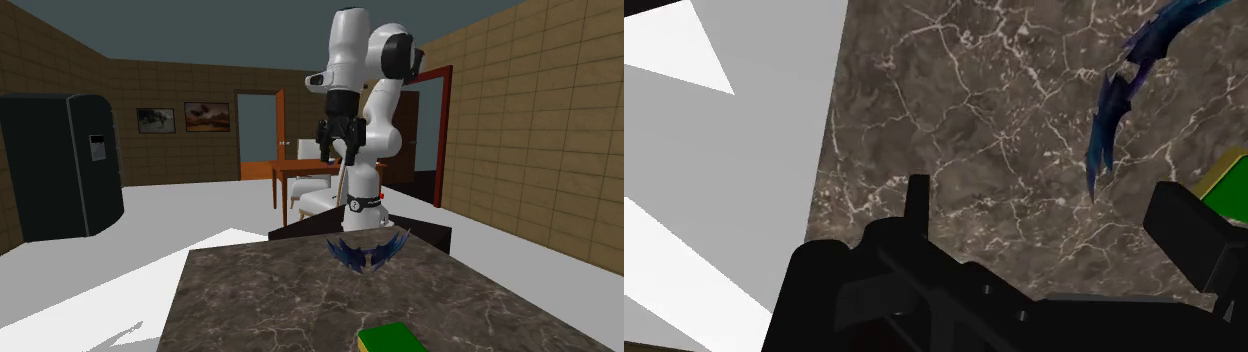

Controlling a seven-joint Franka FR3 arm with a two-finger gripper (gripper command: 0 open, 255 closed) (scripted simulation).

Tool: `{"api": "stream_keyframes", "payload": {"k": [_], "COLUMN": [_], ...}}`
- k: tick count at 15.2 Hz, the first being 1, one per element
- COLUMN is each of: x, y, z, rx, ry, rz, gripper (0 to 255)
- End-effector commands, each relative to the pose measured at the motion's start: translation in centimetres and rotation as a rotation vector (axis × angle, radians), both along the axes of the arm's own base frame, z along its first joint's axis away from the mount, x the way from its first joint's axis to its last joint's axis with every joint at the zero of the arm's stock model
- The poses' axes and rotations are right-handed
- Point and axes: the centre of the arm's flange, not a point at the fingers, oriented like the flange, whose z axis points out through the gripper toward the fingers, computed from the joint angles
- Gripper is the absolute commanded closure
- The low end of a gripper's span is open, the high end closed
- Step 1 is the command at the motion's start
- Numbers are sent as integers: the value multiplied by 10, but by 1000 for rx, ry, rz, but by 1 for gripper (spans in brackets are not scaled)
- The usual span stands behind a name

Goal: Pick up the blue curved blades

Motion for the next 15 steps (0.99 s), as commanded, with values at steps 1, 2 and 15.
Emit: {"api": "stream_keyframes", "payload": {"k": [1,2,15], "x": [5,7,46], "y": [16,25,120], "z": [-18,-27,-141], "rx": [1,1,1], "ry": [0,2,17], "rz": [-44,-64,-290], "gripper": [0,0,0]}}
